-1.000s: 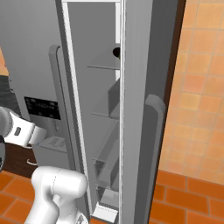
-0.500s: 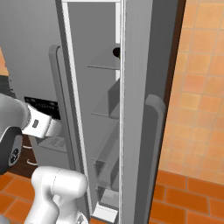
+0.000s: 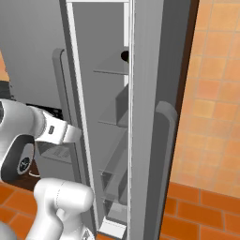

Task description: Place one avocado and one steak in each tupperware on the nearby counter, to pack two identical lunches.

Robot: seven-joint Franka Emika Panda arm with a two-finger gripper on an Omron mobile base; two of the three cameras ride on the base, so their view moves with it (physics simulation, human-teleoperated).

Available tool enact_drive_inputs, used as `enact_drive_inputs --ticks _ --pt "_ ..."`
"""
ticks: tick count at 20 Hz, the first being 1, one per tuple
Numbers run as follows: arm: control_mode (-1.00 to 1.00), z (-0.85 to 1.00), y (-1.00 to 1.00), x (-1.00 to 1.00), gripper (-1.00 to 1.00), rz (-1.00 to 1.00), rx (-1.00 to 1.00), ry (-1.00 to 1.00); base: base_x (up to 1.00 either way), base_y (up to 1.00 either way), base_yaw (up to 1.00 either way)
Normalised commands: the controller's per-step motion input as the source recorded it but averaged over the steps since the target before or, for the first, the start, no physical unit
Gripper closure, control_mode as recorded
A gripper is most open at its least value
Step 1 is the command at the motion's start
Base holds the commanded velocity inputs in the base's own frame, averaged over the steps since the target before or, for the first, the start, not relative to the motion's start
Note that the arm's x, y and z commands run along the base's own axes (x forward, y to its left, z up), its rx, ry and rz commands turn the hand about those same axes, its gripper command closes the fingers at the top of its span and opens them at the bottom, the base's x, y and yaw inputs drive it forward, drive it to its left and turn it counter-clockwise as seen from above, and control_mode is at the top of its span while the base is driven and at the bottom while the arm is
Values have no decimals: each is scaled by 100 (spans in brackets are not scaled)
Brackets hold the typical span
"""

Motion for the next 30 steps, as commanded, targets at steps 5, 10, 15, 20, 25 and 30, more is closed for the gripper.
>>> enact_drive_inputs --ticks 5,10,15,20,25,30 --pt "-100 -1 -50 52 -100 0 -4 -3 0 0 0" --pt "-100 -14 -27 62 -100 -5 -7 0 0 0 0" --pt "-100 -19 -3 68 -100 -8 -2 0 0 0 0" --pt "-100 -19 -8 53 -100 -1 0 0 0 0 0" --pt "-100 -16 -11 43 -100 0 0 0 0 0 0" --pt "-100 -3 -11 28 -100 0 3 0 0 0 0"
